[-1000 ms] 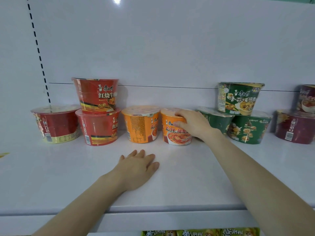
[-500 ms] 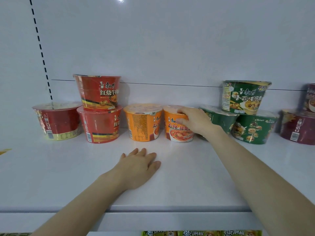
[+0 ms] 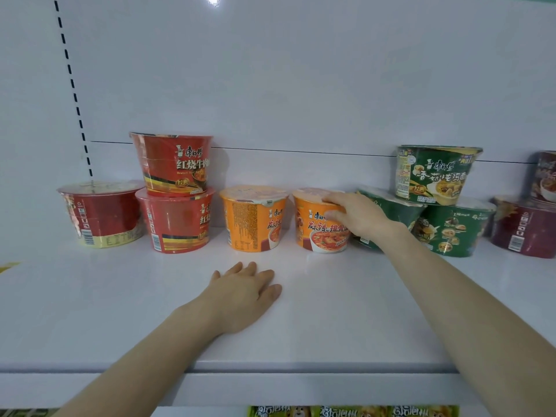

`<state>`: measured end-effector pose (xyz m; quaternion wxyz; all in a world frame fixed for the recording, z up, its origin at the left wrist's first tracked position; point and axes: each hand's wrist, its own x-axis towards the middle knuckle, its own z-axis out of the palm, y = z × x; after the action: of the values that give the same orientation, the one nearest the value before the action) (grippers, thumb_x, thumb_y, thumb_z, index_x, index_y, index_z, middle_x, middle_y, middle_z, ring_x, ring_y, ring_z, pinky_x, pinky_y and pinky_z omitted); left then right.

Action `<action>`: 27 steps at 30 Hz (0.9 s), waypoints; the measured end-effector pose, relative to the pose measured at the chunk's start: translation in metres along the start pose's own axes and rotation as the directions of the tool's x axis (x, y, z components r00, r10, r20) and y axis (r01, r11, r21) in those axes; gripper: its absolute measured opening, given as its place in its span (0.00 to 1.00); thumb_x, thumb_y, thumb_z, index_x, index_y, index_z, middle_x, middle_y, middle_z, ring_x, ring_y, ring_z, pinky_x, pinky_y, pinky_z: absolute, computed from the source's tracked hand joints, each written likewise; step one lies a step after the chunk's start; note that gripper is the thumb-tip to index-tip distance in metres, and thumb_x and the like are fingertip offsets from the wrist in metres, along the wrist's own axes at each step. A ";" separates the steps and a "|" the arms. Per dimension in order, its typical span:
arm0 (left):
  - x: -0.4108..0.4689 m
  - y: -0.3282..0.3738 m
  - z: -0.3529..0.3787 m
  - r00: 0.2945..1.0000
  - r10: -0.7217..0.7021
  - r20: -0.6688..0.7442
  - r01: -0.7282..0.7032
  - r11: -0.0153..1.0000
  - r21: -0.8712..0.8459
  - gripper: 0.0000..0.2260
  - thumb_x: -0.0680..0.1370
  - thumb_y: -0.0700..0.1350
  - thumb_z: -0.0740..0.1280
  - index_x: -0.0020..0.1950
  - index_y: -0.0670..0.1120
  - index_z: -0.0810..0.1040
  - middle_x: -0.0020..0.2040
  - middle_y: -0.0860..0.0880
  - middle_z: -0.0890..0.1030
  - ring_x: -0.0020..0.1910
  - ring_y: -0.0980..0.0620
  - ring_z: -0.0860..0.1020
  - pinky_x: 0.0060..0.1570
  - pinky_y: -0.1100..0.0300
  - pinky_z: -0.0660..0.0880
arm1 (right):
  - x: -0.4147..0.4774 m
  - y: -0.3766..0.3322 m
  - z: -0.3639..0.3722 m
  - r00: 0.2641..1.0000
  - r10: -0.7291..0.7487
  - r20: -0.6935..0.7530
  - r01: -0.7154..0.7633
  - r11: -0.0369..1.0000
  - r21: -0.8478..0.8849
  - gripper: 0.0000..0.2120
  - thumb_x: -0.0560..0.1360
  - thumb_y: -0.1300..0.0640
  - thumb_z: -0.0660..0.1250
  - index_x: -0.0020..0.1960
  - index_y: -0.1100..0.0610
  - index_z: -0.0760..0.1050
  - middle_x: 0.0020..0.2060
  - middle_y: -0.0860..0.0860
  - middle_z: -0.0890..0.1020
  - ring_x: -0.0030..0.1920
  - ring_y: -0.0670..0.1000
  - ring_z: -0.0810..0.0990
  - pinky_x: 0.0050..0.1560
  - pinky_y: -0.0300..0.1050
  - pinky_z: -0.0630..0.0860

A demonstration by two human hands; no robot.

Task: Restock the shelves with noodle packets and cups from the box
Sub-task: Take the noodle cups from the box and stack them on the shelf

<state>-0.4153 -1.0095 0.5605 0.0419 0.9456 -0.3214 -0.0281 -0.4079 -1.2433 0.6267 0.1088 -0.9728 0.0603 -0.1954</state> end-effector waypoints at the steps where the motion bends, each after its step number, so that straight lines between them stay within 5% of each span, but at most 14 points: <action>1: 0.000 0.000 0.000 1.000 0.000 -0.004 0.000 1.000 -0.003 0.22 0.81 0.57 0.45 0.72 0.51 0.61 0.73 0.46 0.61 0.75 0.46 0.53 0.70 0.46 0.53 | 0.000 0.001 0.000 1.000 0.003 -0.002 -0.003 1.000 0.005 0.18 0.78 0.53 0.61 0.68 0.51 0.69 0.65 0.53 0.74 0.63 0.56 0.74 0.62 0.52 0.71; 15: 0.001 0.000 0.001 1.000 0.002 -0.009 -0.002 1.000 0.008 0.22 0.81 0.57 0.45 0.73 0.51 0.60 0.74 0.46 0.60 0.75 0.46 0.53 0.70 0.46 0.53 | -0.001 -0.008 0.008 0.995 -0.027 -0.094 0.016 0.992 -0.122 0.16 0.78 0.51 0.61 0.64 0.54 0.72 0.61 0.54 0.77 0.60 0.57 0.75 0.58 0.51 0.71; 23: 0.005 -0.002 0.004 0.997 0.034 -0.071 -0.034 0.999 0.008 0.22 0.81 0.58 0.47 0.72 0.52 0.62 0.71 0.46 0.65 0.71 0.47 0.60 0.69 0.49 0.59 | 0.002 -0.006 0.011 0.994 -0.039 -0.102 0.026 0.992 -0.127 0.15 0.76 0.50 0.60 0.59 0.55 0.73 0.58 0.54 0.78 0.58 0.57 0.75 0.59 0.51 0.69; 27: 0.005 -0.005 0.003 0.986 0.083 -0.146 -0.081 0.997 0.020 0.35 0.72 0.67 0.42 0.63 0.47 0.72 0.62 0.47 0.75 0.62 0.49 0.71 0.61 0.51 0.69 | 0.002 -0.005 0.006 0.996 -0.038 -0.083 0.025 0.989 -0.149 0.20 0.75 0.47 0.61 0.65 0.53 0.70 0.62 0.53 0.76 0.63 0.57 0.72 0.64 0.53 0.65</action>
<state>-0.4090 -1.0091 0.5565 0.0597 0.9314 -0.3562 0.0454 -0.4038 -1.2374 0.6236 0.0307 -0.9698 0.0638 -0.2334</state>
